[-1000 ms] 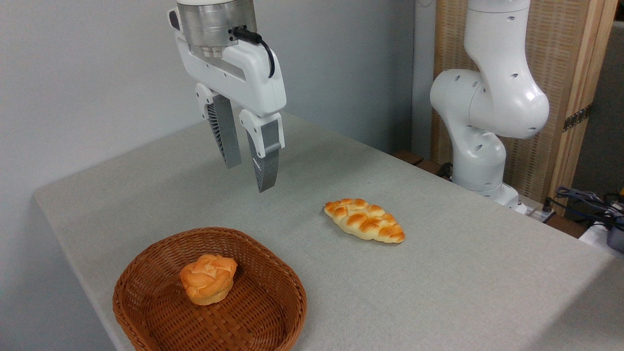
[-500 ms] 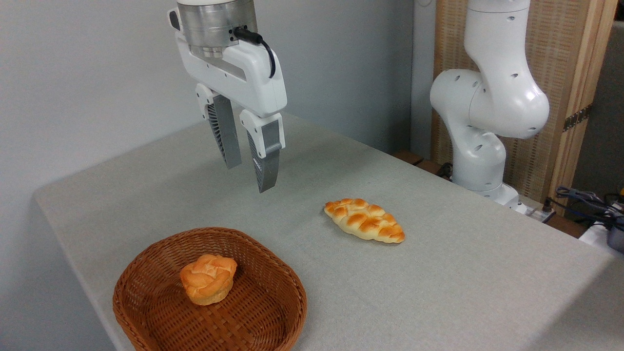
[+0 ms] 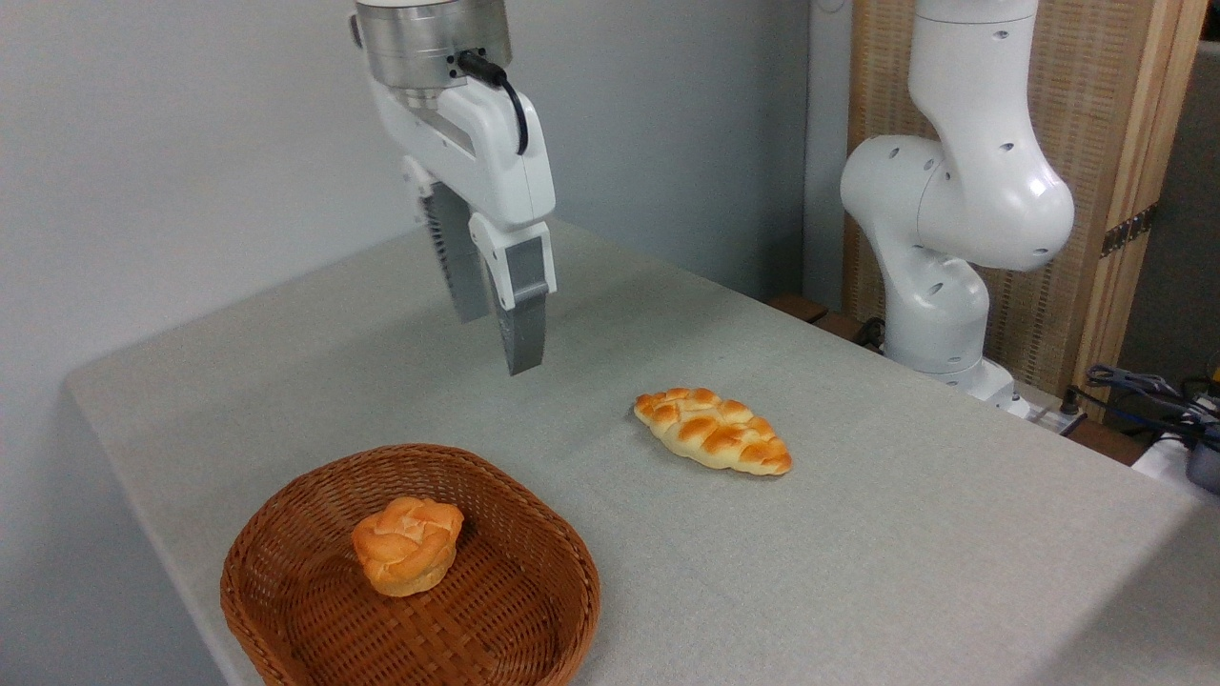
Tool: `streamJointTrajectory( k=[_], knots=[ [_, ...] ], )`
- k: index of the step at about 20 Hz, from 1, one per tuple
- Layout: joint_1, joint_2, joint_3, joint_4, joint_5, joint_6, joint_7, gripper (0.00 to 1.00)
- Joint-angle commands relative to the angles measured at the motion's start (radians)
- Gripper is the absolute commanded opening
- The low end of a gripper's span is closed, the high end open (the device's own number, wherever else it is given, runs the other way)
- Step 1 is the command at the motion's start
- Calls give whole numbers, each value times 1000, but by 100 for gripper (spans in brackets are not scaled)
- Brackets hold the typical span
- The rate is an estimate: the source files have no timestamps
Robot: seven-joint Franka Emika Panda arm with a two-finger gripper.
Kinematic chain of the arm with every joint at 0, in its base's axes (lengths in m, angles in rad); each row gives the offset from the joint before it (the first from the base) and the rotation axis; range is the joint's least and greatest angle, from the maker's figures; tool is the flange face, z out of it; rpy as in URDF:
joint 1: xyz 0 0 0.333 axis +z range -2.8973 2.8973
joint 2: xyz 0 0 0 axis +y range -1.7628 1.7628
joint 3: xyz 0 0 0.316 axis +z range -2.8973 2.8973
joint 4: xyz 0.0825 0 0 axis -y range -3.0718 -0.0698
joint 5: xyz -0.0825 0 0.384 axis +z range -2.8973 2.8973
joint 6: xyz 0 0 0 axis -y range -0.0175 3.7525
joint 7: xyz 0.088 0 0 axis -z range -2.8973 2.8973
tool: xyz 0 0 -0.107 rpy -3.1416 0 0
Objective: Put bread into the basket
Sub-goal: 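Move the open gripper toward the braided bread roll on the table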
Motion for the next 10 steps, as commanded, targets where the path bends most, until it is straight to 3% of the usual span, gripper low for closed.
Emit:
streamJointTrajectory(
  k=[1, 10],
  knots=[
    [28, -106, 3, -124, -9, -14, 249, 100],
    [32, -236, -3, -371, -8, -15, 681, 100]
  ],
)
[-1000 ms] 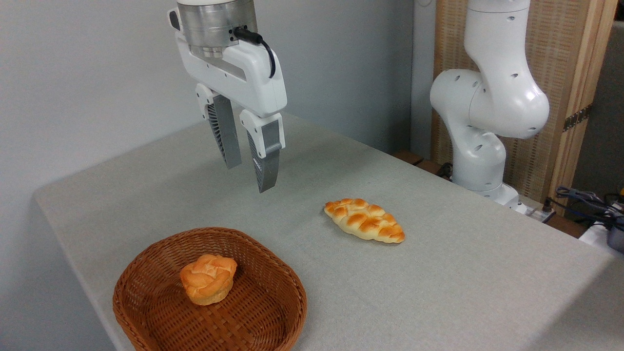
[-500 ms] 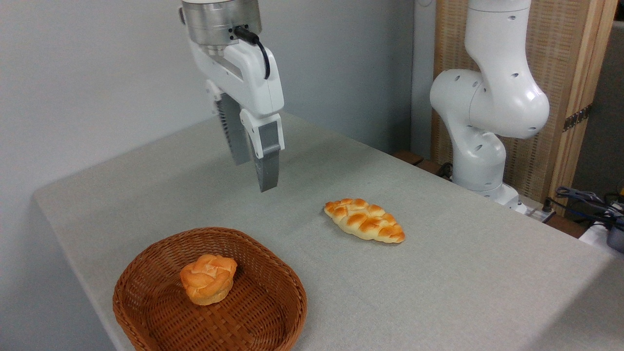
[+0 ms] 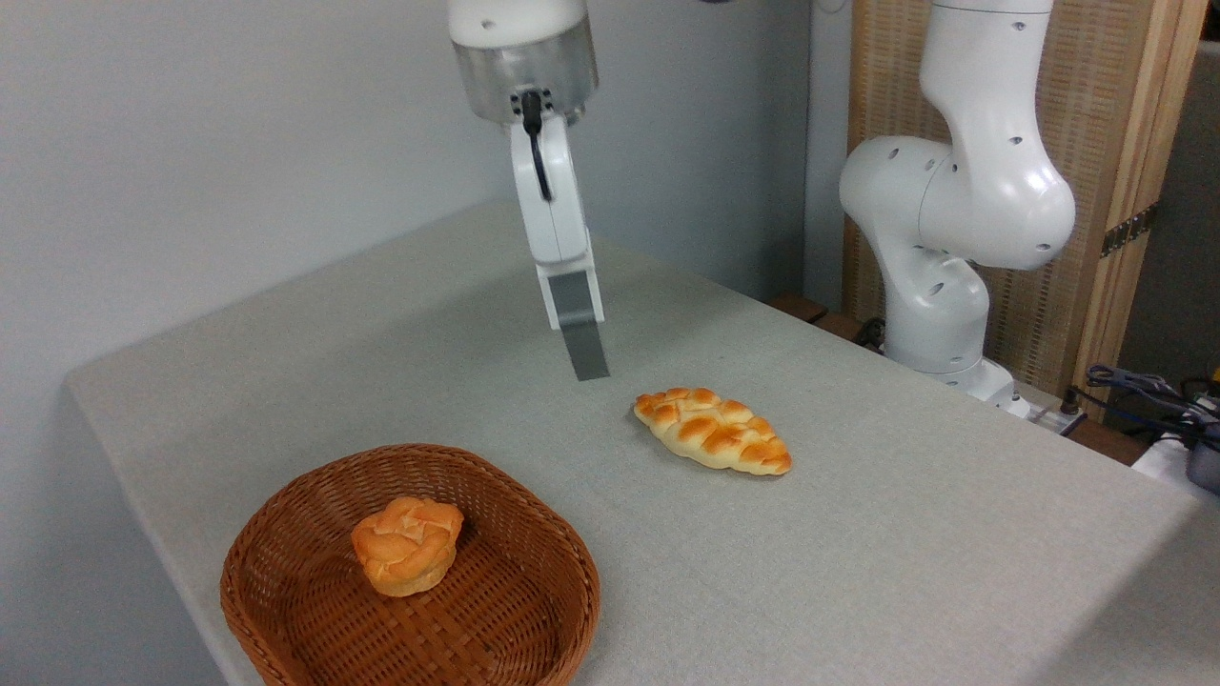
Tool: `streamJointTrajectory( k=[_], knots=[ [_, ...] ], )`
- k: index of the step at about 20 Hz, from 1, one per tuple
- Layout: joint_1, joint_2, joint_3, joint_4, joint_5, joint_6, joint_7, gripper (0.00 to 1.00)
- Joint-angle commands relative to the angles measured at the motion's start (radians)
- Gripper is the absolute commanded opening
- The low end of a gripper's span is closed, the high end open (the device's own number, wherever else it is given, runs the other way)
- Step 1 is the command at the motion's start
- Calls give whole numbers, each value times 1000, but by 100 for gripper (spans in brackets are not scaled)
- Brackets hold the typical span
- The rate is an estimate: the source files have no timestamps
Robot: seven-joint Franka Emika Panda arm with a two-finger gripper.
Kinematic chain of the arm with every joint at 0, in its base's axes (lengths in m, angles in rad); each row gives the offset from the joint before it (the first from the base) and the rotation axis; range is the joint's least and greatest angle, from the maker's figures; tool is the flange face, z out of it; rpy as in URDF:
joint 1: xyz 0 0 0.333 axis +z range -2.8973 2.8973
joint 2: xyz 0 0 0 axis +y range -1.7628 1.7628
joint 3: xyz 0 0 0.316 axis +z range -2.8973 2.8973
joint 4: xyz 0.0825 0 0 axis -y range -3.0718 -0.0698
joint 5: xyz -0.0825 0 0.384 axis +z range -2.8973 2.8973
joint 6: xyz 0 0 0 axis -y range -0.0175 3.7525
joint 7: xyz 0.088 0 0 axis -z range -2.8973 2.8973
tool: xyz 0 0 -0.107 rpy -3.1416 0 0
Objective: Put bread into the basket
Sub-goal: 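Lower the gripper onto the braided roll and close around its middle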
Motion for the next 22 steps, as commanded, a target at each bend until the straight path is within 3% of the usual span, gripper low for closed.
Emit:
streamJointTrajectory(
  k=[1, 11, 14, 19, 22],
  knots=[
    [5, -87, 0, -139, -8, -5, 193, 100],
    [3, -119, -9, -347, -9, -1, 442, 100],
    [3, -110, -42, -389, -8, 39, 499, 100],
    [2, -90, -92, -448, 4, 157, 504, 100],
    [2, -82, -108, -462, 4, 171, 504, 100]
  ],
)
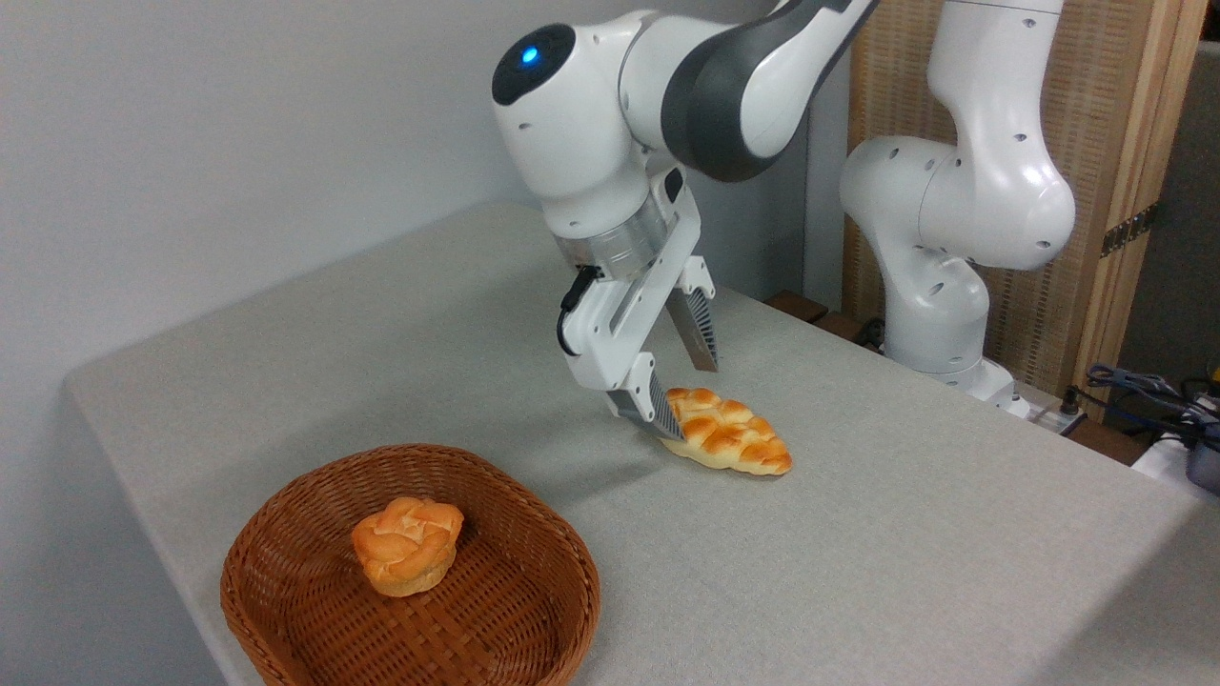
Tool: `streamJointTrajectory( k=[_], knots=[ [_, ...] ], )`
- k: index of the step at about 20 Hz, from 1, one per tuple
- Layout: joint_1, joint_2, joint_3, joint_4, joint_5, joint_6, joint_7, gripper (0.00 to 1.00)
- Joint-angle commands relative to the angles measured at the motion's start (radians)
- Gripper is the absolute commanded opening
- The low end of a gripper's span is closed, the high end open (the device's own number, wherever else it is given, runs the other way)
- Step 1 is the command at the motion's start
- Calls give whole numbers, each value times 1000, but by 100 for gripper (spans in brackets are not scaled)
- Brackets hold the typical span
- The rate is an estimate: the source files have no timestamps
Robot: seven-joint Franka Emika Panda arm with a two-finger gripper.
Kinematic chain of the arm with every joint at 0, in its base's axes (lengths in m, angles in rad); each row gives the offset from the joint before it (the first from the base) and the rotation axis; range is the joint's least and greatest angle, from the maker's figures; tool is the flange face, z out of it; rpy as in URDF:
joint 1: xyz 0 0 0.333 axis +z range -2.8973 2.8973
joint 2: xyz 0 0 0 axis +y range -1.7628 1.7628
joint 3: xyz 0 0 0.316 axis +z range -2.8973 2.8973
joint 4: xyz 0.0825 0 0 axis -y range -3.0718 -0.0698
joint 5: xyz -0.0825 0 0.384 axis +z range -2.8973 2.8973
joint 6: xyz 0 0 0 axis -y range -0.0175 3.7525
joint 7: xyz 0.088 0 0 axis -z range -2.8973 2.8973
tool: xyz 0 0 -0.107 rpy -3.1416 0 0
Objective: Put bread into the basket
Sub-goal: 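Lower the gripper onto the braided roll and close around its middle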
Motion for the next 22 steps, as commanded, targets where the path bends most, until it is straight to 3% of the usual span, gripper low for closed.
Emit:
streamJointTrajectory(
  k=[1, 5, 6, 7, 10, 19, 22],
  knots=[
    [3, 6, -21, -34, 9, 38, 22, 100],
    [3, 14, -29, -41, 63, 47, 45, 96],
    [3, 16, -29, -41, 72, 47, 68, 88],
    [3, 16, -29, -41, 77, 49, 71, 71],
    [3, 22, -29, -43, 78, 49, 73, 52],
    [3, 36, -29, -48, 77, 55, 73, 36],
    [1, 36, -29, -48, 77, 55, 73, 36]
  ],
)
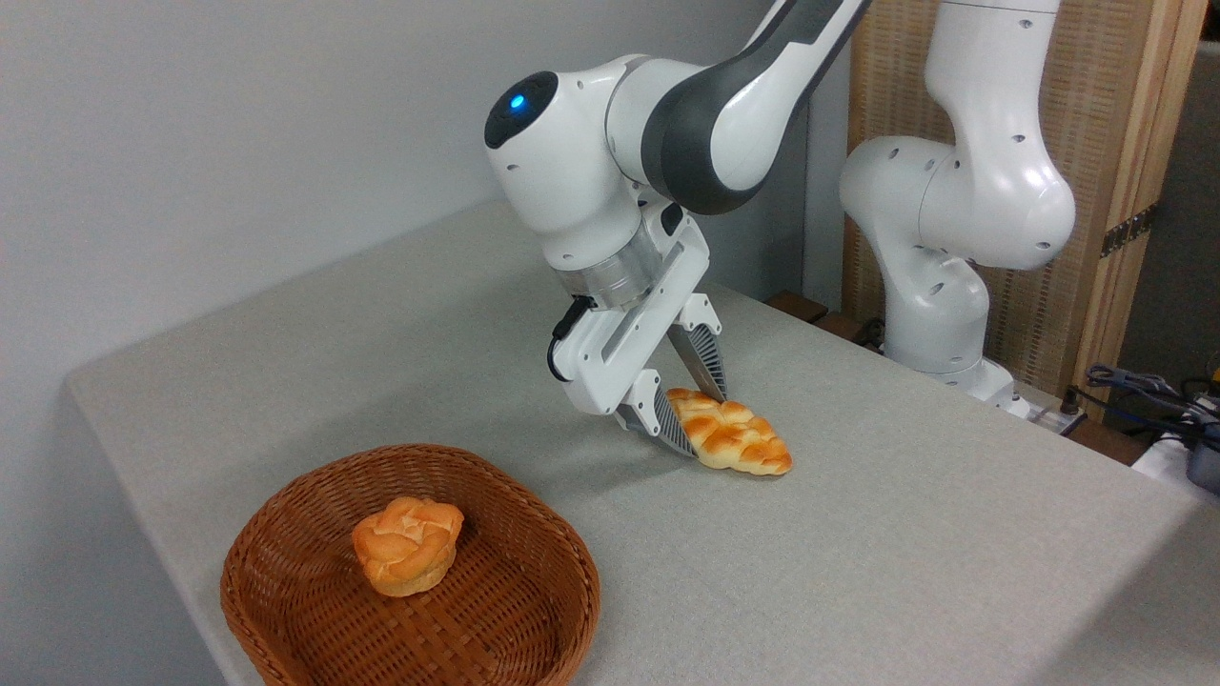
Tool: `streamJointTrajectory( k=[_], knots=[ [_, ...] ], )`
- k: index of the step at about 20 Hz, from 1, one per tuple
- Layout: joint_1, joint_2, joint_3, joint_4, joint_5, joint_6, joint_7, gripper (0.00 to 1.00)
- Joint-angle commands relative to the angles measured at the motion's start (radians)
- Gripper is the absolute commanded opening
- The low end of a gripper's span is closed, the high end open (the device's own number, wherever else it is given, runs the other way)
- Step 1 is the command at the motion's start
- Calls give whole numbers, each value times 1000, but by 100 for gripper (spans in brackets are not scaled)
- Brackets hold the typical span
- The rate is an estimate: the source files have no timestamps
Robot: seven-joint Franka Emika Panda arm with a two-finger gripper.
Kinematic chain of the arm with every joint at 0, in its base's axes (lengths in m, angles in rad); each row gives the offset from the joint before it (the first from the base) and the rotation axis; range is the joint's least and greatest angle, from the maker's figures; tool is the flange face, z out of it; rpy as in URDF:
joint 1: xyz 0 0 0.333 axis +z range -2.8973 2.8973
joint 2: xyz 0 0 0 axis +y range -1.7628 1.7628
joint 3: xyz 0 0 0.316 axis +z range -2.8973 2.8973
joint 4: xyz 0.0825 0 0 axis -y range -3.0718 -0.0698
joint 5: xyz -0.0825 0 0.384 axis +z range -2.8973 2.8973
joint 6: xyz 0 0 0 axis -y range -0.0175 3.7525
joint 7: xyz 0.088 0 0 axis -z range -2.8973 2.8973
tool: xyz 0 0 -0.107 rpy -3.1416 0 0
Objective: Put bread into the basket
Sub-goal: 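Lower the gripper onto the braided roll and close around its middle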
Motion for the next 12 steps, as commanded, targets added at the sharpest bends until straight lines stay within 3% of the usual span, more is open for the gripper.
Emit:
streamJointTrajectory(
  k=[1, 12],
  knots=[
    [3, 2, -2, -11, 13, 14, 17, 35],
    [1, -3, 0, 0, 10, 1, 10, 32]
  ],
)
